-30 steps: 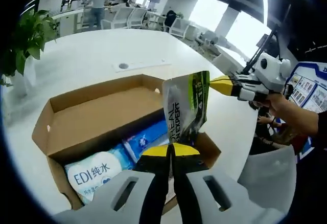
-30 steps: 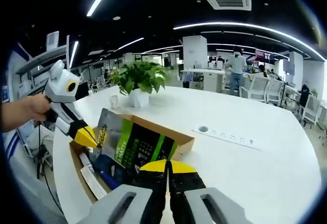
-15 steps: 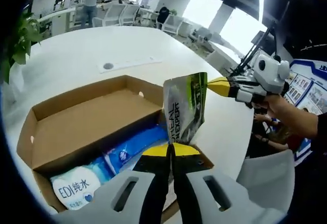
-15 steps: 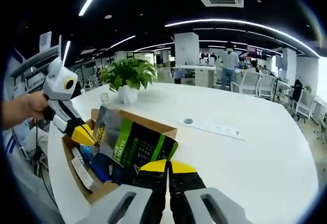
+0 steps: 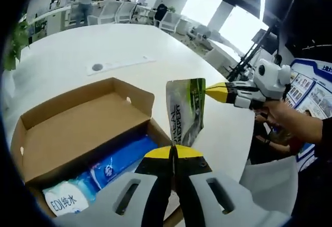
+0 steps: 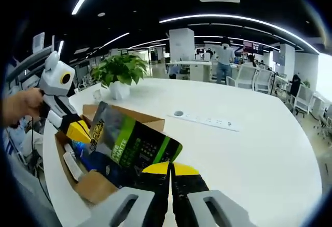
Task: Operate the shoe box by opening the lid, removing the specified soft item, and placing it in the target area until the item is outside and the box remains undamaged.
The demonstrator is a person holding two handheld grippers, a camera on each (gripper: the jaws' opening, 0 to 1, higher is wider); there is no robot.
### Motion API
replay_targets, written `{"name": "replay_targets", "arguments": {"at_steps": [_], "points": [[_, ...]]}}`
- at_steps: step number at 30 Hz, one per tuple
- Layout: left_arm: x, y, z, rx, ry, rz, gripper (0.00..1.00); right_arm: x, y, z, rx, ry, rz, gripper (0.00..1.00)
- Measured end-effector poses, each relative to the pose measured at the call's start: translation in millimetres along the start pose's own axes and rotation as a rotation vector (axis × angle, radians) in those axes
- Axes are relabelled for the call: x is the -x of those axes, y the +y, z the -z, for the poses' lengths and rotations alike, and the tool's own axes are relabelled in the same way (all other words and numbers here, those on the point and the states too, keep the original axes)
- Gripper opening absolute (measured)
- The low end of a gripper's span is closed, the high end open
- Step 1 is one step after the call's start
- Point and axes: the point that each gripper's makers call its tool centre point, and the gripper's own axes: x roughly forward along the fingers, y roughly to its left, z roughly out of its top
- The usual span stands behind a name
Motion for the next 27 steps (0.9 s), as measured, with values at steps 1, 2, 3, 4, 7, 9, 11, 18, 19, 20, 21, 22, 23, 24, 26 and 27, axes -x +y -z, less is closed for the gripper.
{"name": "replay_targets", "arguments": {"at_steps": [1,2,3,4,7,9,11,18,19,20,21,22,23,24,26,27], "points": [[-2.5,-2.1,-0.8,0.0,0.002,0.003,0.0,-0.2,-2.6,3.1,-0.003,0.005,0.003,0.0],[-4.2,-3.5,-1.3,0.0,0.003,0.006,0.0,-0.4,-4.4,5.5,-0.003,0.009,0.006,0.0],[-6.7,-5.7,-2.4,-0.002,0.004,0.009,0.0,-0.5,-5.8,7.9,-0.003,0.013,0.008,0.0],[-7.4,-6.4,-2.7,-0.003,0.005,0.01,0.0,-0.6,-7.2,10.7,-0.006,0.018,0.011,0.0],[-13.4,-11.9,-4.8,-0.009,0.008,0.018,0.0,-2.4,-13.2,22.6,-0.019,0.04,0.02,0.0],[-17.2,-13.9,-4.6,-0.011,0.013,0.022,0.0,-3.7,-15.4,29.1,-0.026,0.05,0.024,0.0],[-19.6,-15.0,-3.8,-0.013,0.017,0.025,0.0,-5.3,-17.2,35.0,-0.038,0.061,0.027,0.0],[-26.2,-15.4,0.2,-0.002,0.027,0.035,0.0,-13.4,-19.5,51.7,-0.069,0.086,0.025,0.0],[-26.6,-16.0,0.4,-0.001,0.027,0.037,0.0,-14.3,-18.7,53.7,-0.067,0.092,0.024,0.0],[-27.3,-16.3,0.4,0.002,0.029,0.038,0.0,-15.4,-18.4,55.9,-0.066,0.098,0.024,0.0],[-28.1,-16.8,0.5,0.005,0.032,0.04,0.0,-16.9,-18.0,58.4,-0.067,0.105,0.022,0.0],[-29.2,-16.0,0.6,0.005,0.033,0.04,0.0,-17.8,-17.8,59.7,-0.066,0.107,0.022,0.0],[-30.4,-15.6,0.7,0.005,0.034,0.04,0.0,-19.5,-18.1,61.5,-0.065,0.111,0.023,0.0],[-31.0,-16.3,0.6,0.005,0.036,0.041,0.0,-20.5,-18.3,62.9,-0.067,0.115,0.023,0.0],[-32.4,-17.7,0.3,0.006,0.038,0.044,0.0,-23.4,-18.6,66.8,-0.07,0.125,0.023,0.0],[-32.9,-18.1,0.0,0.007,0.038,0.045,0.0,-24.6,-18.7,68.5,-0.073,0.128,0.023,0.0]]}}
